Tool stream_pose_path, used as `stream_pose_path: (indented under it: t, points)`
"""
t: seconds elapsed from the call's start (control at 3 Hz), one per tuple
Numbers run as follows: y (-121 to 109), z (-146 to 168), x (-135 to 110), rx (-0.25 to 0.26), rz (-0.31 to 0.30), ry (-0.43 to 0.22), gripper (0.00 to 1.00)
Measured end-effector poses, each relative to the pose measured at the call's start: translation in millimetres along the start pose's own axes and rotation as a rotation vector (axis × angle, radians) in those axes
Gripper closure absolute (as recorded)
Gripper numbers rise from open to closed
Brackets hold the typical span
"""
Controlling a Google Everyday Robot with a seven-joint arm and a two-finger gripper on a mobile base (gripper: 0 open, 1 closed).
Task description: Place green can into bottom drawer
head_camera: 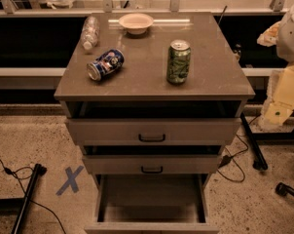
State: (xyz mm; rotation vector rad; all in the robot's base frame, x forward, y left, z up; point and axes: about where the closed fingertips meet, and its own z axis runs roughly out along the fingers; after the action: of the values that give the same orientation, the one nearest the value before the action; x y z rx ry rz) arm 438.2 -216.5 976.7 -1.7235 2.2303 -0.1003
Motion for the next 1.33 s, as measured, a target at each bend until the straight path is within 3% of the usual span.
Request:
stream_pose_path:
  t: [0.33, 0.67, 1.0, 1.33]
  points:
    - [-2, -1, -2, 0.007, -0.002, -0.010, 0.00]
    - [-22, -8, -20, 0.069, -0.015, -0.101, 0.00]
    - [-73, -20, -28, 0.177, 0.043, -0.294, 0.00]
    - [-153, 9, -53, 0.231, 0.200, -0.658, 0.00]
